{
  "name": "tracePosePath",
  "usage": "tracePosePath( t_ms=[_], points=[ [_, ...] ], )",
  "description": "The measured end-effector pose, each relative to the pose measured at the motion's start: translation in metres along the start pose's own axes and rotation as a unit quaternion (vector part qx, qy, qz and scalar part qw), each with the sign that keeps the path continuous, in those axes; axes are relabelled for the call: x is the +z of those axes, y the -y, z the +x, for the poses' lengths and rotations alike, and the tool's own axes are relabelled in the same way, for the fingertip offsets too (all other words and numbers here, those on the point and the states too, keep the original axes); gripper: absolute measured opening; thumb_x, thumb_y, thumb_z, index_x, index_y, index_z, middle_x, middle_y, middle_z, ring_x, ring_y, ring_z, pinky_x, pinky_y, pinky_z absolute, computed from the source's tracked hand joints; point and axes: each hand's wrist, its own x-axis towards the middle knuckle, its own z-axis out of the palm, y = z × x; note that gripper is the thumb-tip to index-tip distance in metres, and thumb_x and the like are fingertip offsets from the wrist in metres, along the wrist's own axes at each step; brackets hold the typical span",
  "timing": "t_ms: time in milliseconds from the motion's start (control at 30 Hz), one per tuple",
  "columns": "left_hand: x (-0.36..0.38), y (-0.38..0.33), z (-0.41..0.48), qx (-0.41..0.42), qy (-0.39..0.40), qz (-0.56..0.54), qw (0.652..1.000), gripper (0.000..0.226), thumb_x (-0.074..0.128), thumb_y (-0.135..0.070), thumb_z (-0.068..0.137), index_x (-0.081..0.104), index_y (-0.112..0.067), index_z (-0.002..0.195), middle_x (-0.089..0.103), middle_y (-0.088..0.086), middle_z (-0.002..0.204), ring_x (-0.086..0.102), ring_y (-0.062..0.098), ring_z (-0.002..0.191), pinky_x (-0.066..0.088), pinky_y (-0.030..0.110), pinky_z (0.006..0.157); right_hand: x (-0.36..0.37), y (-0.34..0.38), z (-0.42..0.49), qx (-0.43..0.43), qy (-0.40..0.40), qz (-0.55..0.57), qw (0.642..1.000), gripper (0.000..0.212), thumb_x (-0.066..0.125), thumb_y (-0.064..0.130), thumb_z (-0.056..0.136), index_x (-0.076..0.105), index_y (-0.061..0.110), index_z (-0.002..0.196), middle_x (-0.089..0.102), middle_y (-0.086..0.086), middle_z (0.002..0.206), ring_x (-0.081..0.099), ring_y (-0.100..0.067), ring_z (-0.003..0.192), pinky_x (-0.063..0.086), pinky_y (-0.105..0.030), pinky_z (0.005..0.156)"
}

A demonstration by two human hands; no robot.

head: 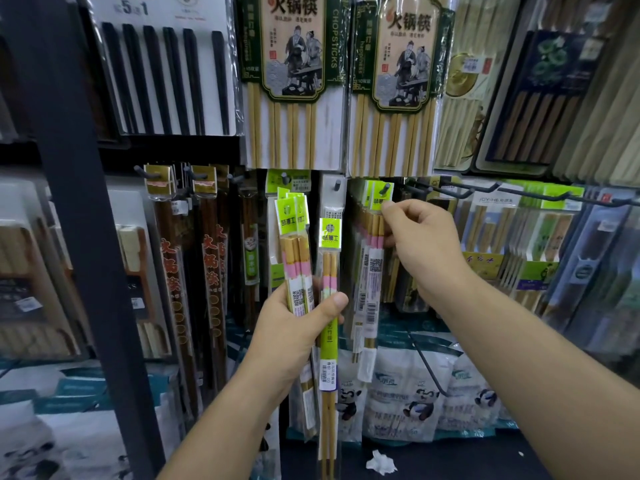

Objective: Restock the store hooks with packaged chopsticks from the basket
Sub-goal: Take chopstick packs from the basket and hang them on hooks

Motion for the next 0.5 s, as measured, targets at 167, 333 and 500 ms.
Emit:
tracePosePath(
  t_ms=[167, 333, 500],
  points=[
    [-0.001, 0.001, 0.001, -0.002, -0.011, 0.015, 1.0, 0.054, 0.084, -0.044, 0.062, 0.071, -0.011, 0.103, 0.075, 0.01, 0.084, 0.074, 0.017, 0.078, 0.06, 0.025, 0.074, -0.001, -0.006, -0.009, -0.001, -0.051, -0.016, 0.999, 0.023, 0.065, 0.037, 0.096, 0.069, 0.022, 0.079, 0.061, 0.006, 0.067, 0.054, -0.004, 0.062, 0.044, -0.027, 0.066],
    [0.0, 0.002, 0.001, -0.007, -0.008, 0.026, 1.0, 0.05, 0.088, -0.047, 0.061, 0.071, -0.016, 0.097, 0.074, 0.009, 0.085, 0.072, 0.021, 0.081, 0.061, 0.038, 0.083, 0.003, 0.002, -0.039, -0.02, 0.062, 0.037, 0.997, 0.021, 0.066, 0.031, 0.096, 0.071, 0.02, 0.08, 0.066, -0.008, 0.078, 0.057, -0.003, 0.063, 0.05, -0.019, 0.059],
    [0.0, 0.002, -0.001, 0.001, 0.021, 0.035, 0.999, 0.036, 0.089, -0.049, 0.064, 0.072, -0.029, 0.088, 0.074, 0.002, 0.084, 0.072, 0.018, 0.08, 0.06, 0.033, 0.076, 0.011, 0.003, -0.057, -0.053, 0.105, 0.026, 0.993, 0.011, 0.069, 0.023, 0.095, 0.072, 0.025, 0.084, 0.068, 0.003, 0.077, 0.061, -0.004, 0.07, 0.053, -0.017, 0.066]
  ],
)
